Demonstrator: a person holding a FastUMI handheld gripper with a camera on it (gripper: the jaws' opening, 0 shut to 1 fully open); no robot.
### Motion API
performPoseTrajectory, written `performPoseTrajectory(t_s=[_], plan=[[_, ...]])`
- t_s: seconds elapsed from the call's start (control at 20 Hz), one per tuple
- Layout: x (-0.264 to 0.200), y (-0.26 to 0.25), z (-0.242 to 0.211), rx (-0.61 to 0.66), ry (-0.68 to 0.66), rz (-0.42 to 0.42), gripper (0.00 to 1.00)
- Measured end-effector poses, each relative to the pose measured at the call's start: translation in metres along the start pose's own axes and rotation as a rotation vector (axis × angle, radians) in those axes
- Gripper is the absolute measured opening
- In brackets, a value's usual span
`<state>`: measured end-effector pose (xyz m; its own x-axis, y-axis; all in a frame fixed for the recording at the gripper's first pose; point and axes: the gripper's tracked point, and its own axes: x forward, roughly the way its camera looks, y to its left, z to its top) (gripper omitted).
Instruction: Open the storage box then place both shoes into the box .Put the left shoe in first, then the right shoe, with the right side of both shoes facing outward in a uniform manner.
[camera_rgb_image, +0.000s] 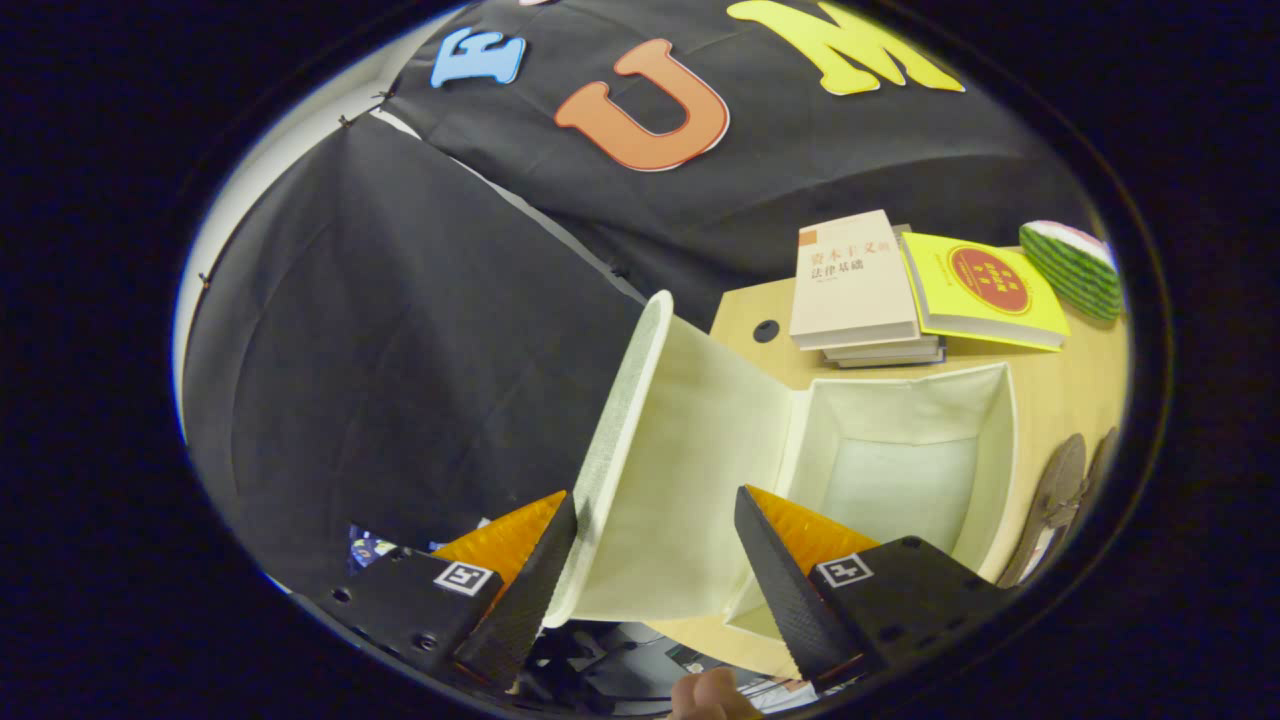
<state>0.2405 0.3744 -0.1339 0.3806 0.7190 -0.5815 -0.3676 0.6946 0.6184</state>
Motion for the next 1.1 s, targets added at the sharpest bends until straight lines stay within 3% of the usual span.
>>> performPoseTrajectory(t_s=[0.2,0.4,0.9,1.1], plan=[[-0.013,0.001,-0.004,-0.002,-0.008,0.016,1.00],[-0.035,-0.029,-0.006,-0.009,-0.018,-0.024,1.00],[-0.096,-0.163,-0.029,-0.012,0.029,-0.255,1.00],[-0.121,-0.229,-0.048,0.018,0.066,-0.396,1.00]])
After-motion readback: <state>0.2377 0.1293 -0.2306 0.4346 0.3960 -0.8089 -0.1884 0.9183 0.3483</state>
